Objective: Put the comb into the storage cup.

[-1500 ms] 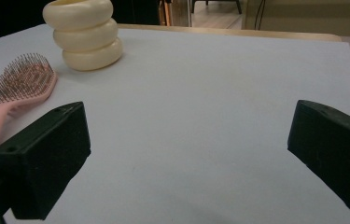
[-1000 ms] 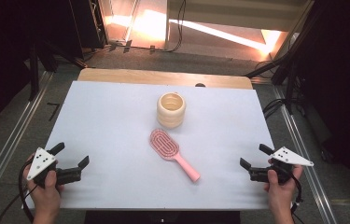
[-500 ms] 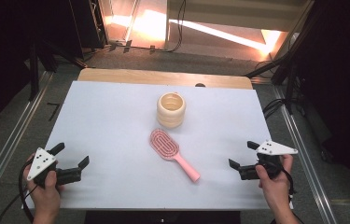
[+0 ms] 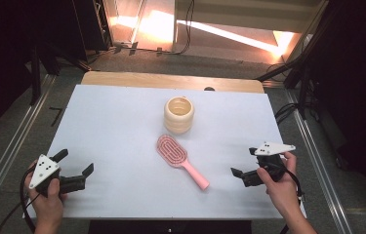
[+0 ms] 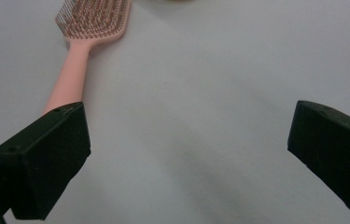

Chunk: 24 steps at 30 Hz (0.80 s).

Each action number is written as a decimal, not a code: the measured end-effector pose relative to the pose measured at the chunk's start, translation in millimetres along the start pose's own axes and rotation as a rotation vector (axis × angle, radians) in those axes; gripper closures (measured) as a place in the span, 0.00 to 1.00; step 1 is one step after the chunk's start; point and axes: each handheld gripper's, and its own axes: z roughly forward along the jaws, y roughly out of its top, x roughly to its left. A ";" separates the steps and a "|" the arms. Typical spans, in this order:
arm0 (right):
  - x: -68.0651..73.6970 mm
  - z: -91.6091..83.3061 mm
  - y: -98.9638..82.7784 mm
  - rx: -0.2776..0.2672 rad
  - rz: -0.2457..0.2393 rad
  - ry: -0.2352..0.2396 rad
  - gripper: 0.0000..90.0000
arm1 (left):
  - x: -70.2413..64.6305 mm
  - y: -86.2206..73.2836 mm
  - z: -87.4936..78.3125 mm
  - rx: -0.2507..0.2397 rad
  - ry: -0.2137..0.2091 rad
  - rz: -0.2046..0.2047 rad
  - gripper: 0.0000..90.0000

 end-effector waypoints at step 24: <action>16.9 28.8 33.8 0.208 -0.047 0.023 0.00 | -1.1 -0.2 0.9 -0.001 -0.001 0.007 0.00</action>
